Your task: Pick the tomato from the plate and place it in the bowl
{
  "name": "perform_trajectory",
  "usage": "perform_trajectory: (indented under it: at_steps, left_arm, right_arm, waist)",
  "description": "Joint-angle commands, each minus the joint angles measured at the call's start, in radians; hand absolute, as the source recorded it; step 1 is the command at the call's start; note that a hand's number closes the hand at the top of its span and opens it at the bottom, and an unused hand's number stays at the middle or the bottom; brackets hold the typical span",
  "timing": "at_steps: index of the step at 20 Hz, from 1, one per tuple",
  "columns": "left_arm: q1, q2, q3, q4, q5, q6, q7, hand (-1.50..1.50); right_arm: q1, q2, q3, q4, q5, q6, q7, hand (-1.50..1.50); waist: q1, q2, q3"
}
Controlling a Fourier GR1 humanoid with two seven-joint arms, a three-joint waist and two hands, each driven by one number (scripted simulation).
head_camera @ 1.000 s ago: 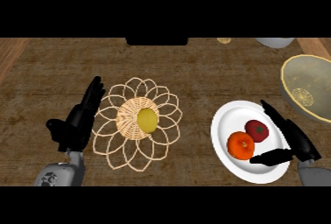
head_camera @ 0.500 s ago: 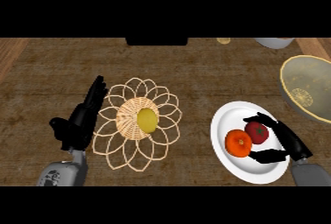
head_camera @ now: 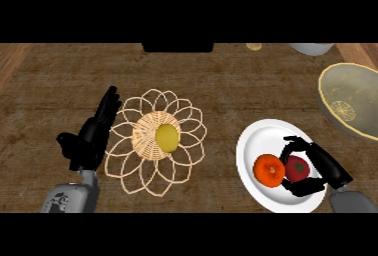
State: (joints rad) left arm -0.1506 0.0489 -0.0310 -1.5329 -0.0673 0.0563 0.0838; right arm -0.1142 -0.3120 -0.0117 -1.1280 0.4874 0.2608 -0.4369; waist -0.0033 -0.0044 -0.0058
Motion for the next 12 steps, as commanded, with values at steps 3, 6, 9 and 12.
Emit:
perform_trajectory:
  at_steps: [3,6,9,12]
  left_arm:
    - [0.033,0.007,0.008,-0.024,0.011,-0.010,0.007,0.00]
    - [0.067,0.033,0.029,-0.066,0.037,-0.035,0.000,0.00]
    - [-0.001,0.009,0.010,-0.007,-0.004,0.001,0.020,0.00]
    - [0.004,0.027,0.037,0.031,0.021,-0.027,-0.026,0.00]
  right_arm:
    - [0.214,-0.088,0.034,-0.291,-0.090,0.212,-0.051,1.50]
    - [0.314,-0.166,-0.015,-0.463,-0.168,0.294,-0.086,1.50]
    - [0.354,-0.123,-0.052,-0.513,-0.244,0.286,-0.174,1.50]
    - [0.392,-0.107,-0.097,-0.635,-0.318,0.280,-0.187,1.50]
  waist:
    - [-0.012,-0.001,0.005]
    - [-0.013,-0.002,0.004]
    - [-0.016,0.001,0.005]
    - [-0.018,0.001,0.005]
